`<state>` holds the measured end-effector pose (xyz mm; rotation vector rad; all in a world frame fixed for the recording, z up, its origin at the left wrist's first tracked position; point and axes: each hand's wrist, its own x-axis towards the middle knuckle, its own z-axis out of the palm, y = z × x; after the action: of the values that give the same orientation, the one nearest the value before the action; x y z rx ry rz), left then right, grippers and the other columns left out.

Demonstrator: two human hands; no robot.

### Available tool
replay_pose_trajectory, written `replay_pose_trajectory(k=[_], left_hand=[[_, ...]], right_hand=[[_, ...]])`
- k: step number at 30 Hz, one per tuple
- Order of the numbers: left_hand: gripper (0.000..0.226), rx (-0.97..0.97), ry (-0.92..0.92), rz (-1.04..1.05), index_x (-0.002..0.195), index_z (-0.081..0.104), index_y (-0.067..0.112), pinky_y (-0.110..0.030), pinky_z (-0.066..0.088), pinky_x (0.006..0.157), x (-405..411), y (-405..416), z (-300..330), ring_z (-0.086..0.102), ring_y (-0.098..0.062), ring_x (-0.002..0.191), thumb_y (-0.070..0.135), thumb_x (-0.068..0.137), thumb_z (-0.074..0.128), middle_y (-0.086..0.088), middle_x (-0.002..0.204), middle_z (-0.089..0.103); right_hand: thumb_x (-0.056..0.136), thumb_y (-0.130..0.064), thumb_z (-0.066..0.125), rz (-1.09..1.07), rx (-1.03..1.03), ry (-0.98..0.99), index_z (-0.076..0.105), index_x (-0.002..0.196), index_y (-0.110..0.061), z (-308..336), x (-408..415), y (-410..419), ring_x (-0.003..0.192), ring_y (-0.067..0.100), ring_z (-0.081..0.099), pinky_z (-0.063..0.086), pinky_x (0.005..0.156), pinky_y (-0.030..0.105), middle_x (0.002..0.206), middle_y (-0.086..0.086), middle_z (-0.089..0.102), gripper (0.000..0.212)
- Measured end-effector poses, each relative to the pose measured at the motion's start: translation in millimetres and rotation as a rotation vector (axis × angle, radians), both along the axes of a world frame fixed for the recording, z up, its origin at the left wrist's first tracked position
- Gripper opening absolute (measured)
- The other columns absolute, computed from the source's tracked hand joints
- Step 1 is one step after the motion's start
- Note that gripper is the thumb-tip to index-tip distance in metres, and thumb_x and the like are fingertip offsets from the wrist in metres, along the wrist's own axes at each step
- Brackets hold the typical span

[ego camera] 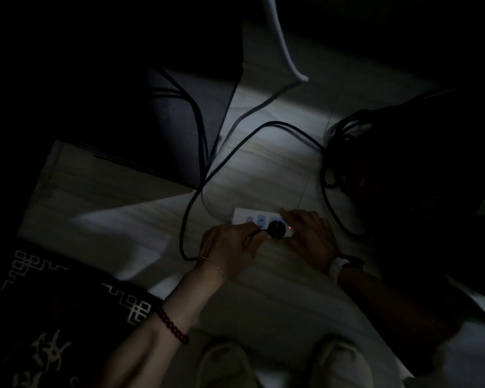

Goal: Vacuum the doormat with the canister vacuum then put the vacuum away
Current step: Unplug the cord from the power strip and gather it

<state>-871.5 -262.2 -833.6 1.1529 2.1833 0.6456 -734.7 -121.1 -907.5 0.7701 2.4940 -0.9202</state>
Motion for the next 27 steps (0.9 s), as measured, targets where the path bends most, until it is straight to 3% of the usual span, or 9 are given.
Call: replay_pose_trajectory(k=[2,6,11,14,16,18,22,25,27], left_hand=[[0.054,-0.017,0.045,-0.030,0.083,0.071,0.016,-0.018,0.041,0.058,-2.5,-0.4,1.5,0.066,-0.019,0.071,0.053,0.084,0.033,-0.004,0.081,0.073],[0.041,0.008,0.219,-0.115,0.066,0.071,0.020,-0.012,0.036,0.041,9.5,-0.8,8.9,0.060,-0.010,0.044,0.040,0.084,0.040,0.004,0.055,0.067],[0.038,-0.007,0.259,-0.138,0.051,0.060,0.021,-0.010,0.019,0.042,16.7,-2.3,15.6,0.049,-0.003,0.036,0.034,0.082,0.043,0.008,0.044,0.057],[0.040,-0.034,0.263,-0.139,0.062,0.067,0.018,-0.013,0.031,0.040,12.6,0.1,20.0,0.059,-0.009,0.044,0.039,0.083,0.040,0.004,0.052,0.064],[0.049,-0.131,0.203,-0.086,0.079,0.069,0.014,-0.022,0.042,0.051,5.1,7.7,21.4,0.065,-0.021,0.063,0.045,0.085,0.033,-0.006,0.071,0.070],[0.056,-0.151,0.192,-0.088,0.082,0.068,0.014,-0.024,0.045,0.056,6.0,8.9,20.3,0.065,-0.025,0.069,0.050,0.084,0.025,-0.008,0.076,0.070],[0.029,-0.015,0.284,-0.059,0.061,0.066,0.020,-0.012,0.025,0.041,16.2,0.2,31.1,0.058,-0.012,0.042,0.035,0.082,0.053,0.002,0.050,0.063],[0.027,0.082,0.297,0.014,0.072,0.067,0.019,-0.021,0.024,0.046,-3.0,29.3,55.7,0.059,-0.017,0.060,0.036,0.086,0.050,-0.003,0.062,0.067],[0.028,-0.014,0.304,0.001,0.084,0.067,0.018,-0.025,0.024,0.054,-9.8,36.9,71.1,0.062,-0.021,0.078,0.037,0.091,0.049,-0.006,0.082,0.071]], right_hand=[[0.064,-0.066,0.012,-0.037,-0.036,-0.003,0.029,0.141,-0.028,2.1,-0.1,-3.5,0.129,0.022,0.031,0.018,0.099,0.030,0.141,0.004,0.039,0.088],[0.059,-0.066,0.012,-0.124,-0.051,-0.014,0.031,0.140,-0.033,3.8,1.5,-8.3,0.126,0.021,0.034,0.018,0.098,0.031,0.136,0.002,0.043,0.089],[0.060,-0.067,0.019,-0.178,-0.052,0.026,0.037,0.136,-0.036,-0.9,1.4,-9.8,0.117,0.024,0.041,0.023,0.095,0.035,0.123,0.004,0.049,0.085],[0.060,-0.065,0.018,-0.196,-0.070,0.059,0.039,0.135,-0.035,-1.9,0.6,-12.1,0.112,0.026,0.043,0.028,0.097,0.040,0.116,0.006,0.050,0.084],[0.059,-0.065,0.016,-0.164,-0.020,0.039,0.038,0.135,-0.038,-1.0,0.5,-12.5,0.113,0.024,0.042,0.023,0.093,0.035,0.118,0.003,0.049,0.084],[0.060,-0.067,0.017,-0.163,-0.002,0.026,0.037,0.135,-0.040,-1.8,0.7,-11.2,0.114,0.021,0.041,0.019,0.087,0.031,0.118,0.002,0.049,0.083],[0.066,-0.063,0.025,-0.120,0.016,0.009,0.035,0.136,-0.040,-3.4,2.2,-13.0,0.114,0.021,0.040,0.015,0.078,0.028,0.118,0.001,0.048,0.074],[0.071,-0.049,0.041,-0.198,0.001,0.033,0.045,0.135,-0.024,-2.3,-0.2,-12.6,0.115,0.026,0.043,0.019,0.083,0.032,0.118,0.007,0.051,0.069],[0.075,-0.054,0.041,-0.101,-0.021,-0.036,0.035,0.139,-0.030,-0.9,0.5,-11.7,0.117,0.029,0.040,0.024,0.092,0.035,0.123,0.008,0.047,0.069]])
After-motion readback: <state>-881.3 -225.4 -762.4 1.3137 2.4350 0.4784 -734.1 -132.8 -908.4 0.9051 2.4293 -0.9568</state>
